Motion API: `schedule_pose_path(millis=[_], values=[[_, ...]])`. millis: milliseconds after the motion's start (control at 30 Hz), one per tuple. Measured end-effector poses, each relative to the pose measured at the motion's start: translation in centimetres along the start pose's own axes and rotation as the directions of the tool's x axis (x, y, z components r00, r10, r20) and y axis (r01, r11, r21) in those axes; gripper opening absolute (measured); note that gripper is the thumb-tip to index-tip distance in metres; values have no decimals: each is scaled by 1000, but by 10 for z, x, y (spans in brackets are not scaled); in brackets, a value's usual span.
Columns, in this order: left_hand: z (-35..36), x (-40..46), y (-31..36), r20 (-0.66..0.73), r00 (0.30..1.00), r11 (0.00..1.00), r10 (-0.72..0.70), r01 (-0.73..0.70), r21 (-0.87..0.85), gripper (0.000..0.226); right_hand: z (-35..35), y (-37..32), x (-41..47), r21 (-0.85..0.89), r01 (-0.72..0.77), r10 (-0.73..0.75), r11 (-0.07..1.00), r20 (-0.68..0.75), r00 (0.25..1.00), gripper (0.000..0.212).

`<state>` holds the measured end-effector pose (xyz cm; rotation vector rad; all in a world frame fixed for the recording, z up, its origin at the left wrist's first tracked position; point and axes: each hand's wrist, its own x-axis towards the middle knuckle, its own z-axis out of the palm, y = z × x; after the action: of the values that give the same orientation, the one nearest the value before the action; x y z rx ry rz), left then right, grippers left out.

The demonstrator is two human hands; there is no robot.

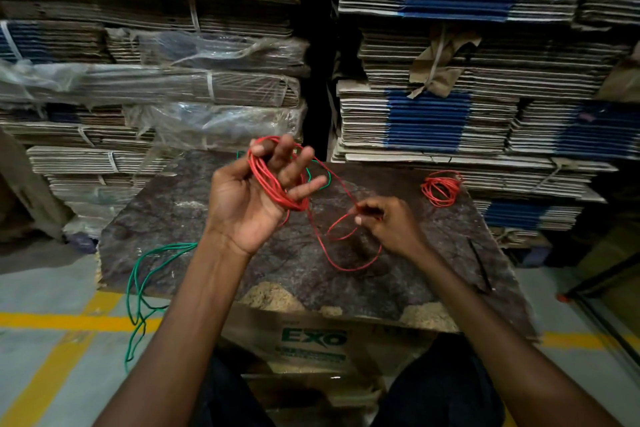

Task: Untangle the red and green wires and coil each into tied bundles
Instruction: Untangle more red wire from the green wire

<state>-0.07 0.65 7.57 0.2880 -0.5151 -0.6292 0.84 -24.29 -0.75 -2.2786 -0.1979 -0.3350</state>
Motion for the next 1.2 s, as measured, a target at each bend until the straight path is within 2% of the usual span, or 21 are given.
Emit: schedule_pose_path(millis=[133,233,333,400,467,567,633,700,833,900,967,1033,1100,1200], values=[[9,9,11,-49,986,963,160,-145,226,19,4,4,-15,13,0,-1,1000,75,997,23],[13,17,23,-115,944,897,309,-249,365,17,3,12,-21,-34,3,2,999,149,989,30],[13,27,34,-253,836,813,487,-327,482,29,0,18,-25,-34,-37,42,999,187,981,29],[9,34,40,-292,752,757,591,-391,523,36,-5,20,-27,38,-116,105,993,206,973,30],[3,39,44,-311,698,702,645,-381,601,35,-11,24,-26,83,-180,159,980,217,963,33],[0,41,37,-294,703,662,647,-327,675,35,-18,24,-22,-6,-224,220,975,205,954,23],[-1,42,25,-266,724,630,636,-289,721,34,-24,15,-16,-227,-189,231,955,176,957,16],[0,43,12,-251,738,602,626,-253,757,33,-26,-6,-12,-371,-134,193,919,127,973,26],[6,47,-8,-257,763,615,593,-223,757,30,-12,-46,3,-368,-7,29,930,57,998,57],[12,46,-14,-252,773,621,582,-223,751,28,-3,-62,13,-251,56,-41,966,66,997,70],[16,45,-19,-255,779,628,574,-219,747,31,7,-74,22,109,23,-34,994,94,995,76],[22,42,-21,-248,783,622,571,-215,753,34,18,-84,29,397,-62,6,916,140,990,74],[28,38,-21,-247,789,628,563,-214,748,44,27,-89,38,486,-90,32,869,127,991,71],[37,34,-20,-252,806,659,535,-211,722,52,33,-92,45,548,-34,4,836,57,998,67]])
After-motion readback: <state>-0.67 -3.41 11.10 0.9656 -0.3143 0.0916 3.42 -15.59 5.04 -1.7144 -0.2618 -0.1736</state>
